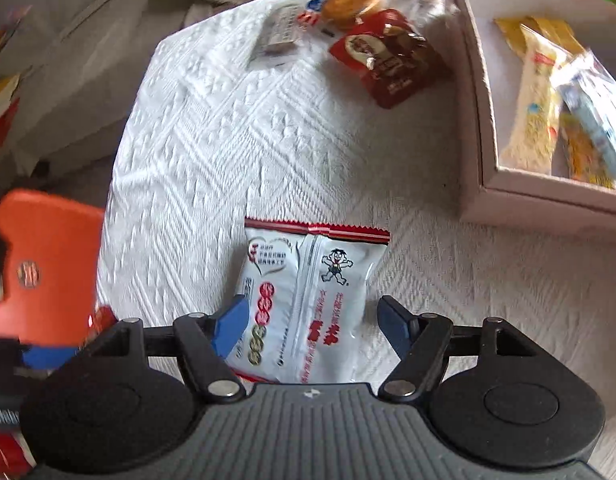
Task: Organize snacks
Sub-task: 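Carry both bags to the pink box and lower them inside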
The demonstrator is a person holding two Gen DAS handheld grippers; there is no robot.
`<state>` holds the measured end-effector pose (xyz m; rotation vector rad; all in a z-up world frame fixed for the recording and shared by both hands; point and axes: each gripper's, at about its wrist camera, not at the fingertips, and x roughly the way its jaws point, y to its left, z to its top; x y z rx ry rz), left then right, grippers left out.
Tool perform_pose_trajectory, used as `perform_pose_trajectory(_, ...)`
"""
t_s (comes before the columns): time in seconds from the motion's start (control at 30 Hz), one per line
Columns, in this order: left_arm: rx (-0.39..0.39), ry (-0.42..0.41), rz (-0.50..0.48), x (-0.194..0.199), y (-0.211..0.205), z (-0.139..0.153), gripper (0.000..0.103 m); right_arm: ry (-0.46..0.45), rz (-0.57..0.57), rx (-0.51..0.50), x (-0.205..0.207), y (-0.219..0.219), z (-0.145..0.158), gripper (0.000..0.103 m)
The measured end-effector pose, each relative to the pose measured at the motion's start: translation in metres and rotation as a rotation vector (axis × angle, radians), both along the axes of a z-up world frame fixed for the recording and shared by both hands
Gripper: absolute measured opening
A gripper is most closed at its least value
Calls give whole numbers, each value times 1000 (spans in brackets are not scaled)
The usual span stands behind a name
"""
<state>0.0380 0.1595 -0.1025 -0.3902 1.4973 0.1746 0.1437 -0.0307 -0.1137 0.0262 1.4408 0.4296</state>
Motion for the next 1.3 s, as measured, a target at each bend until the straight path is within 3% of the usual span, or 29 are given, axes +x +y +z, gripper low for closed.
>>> perform_pose_trajectory(0.1, 11, 2, 3, -4, -2, 1, 70, -38, 22, -53, -2, 25, -6, 97)
perform_pose_trajectory(0.17, 21, -12, 5, -4, -6, 5, 70, -89, 122, -124, -6, 45, -9, 97)
perform_pose_trajectory(0.23, 25, -32, 22, -4, -9, 10, 70, -143, 224, -156, -11, 48, -10, 95)
perform_pose_trajectory(0.37, -12, -125, 124, 0, -13, 27, 70, -220, 367, -149, -29, 24, -3, 77)
perform_pose_trajectory(0.43, -38, -170, 160, 7, -21, 34, 70, -213, 403, -155, -34, 4, -1, 76)
perform_pose_trajectory(0.6, -44, -178, 77, 42, -71, 43, 70, -148, 353, -141, -27, -64, 20, 76)
perform_pose_trajectory(0.7, -53, -150, 23, 60, -106, 41, 69, -163, 347, -136, -21, -99, 47, 76)
perform_pose_trajectory(0.87, -113, -221, 0, 93, -153, 61, 70, -155, 361, -166, -2, -139, 66, 76)
perform_pose_trajectory(1.03, -100, -304, 19, 145, -183, 77, 70, -134, 374, -169, 5, -163, 64, 76)
perform_pose_trajectory(1.17, -107, -320, 46, 191, -189, 58, 73, -148, 383, -144, 11, -171, 67, 76)
perform_pose_trajectory(1.3, -69, -308, 32, 208, -196, 47, 80, -182, 379, -128, 22, -174, 75, 76)
